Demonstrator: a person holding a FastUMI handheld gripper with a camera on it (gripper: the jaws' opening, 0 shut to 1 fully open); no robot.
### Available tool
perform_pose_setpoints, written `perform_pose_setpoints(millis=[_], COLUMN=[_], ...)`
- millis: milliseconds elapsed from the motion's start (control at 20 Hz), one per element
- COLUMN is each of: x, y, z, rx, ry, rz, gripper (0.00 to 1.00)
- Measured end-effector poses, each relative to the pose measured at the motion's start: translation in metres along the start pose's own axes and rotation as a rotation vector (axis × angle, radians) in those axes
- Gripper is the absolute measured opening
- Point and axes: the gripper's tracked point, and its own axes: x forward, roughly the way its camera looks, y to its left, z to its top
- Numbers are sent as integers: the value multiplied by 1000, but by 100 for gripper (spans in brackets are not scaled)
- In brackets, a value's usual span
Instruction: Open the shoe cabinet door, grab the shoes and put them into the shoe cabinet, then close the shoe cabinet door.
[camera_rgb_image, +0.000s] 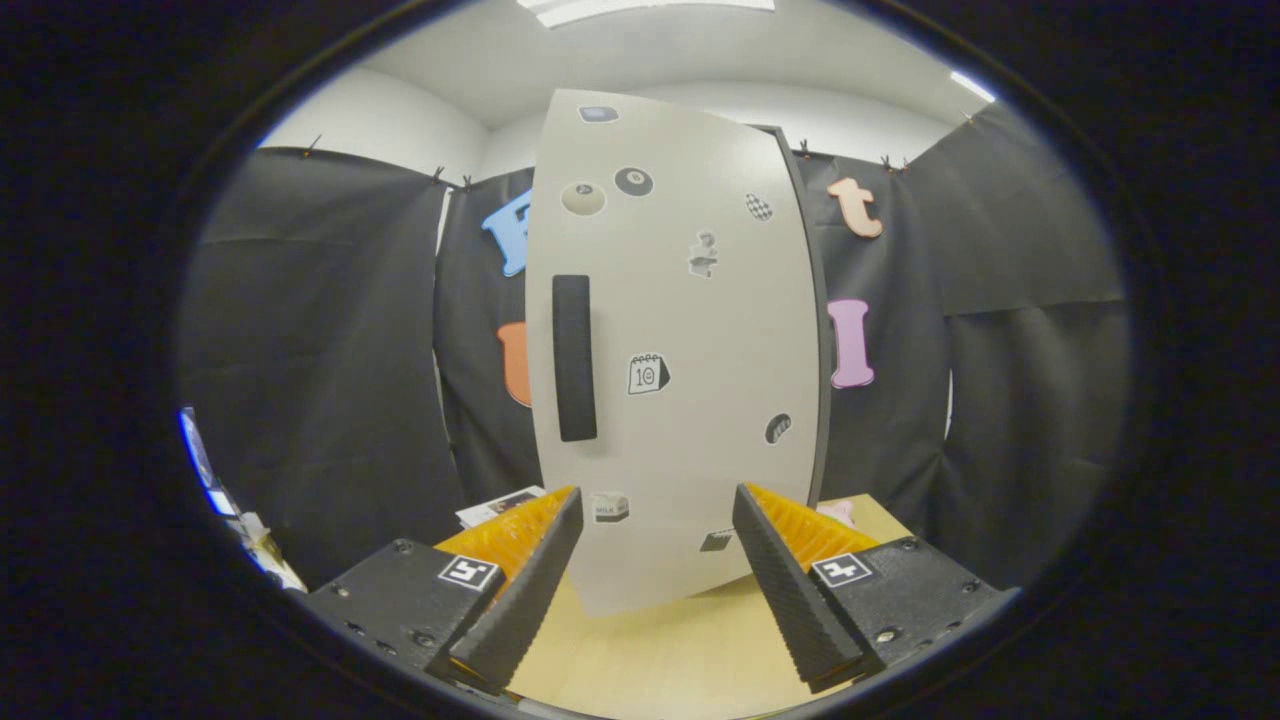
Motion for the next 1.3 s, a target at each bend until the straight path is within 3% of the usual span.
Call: perform_pose_setpoints(millis=[250,450,900,1050,1300], x=[-17,-25,-33,-30,-39], y=[0,7,-25,-18,-23], z=[7,9,-15,-16,-17], rx=[-38,9,4,23,-3], ry=[-23,-31,25,-17,-22], rz=[-44,-21,-83,-42,-78], gripper=[99,99,99,99,99])
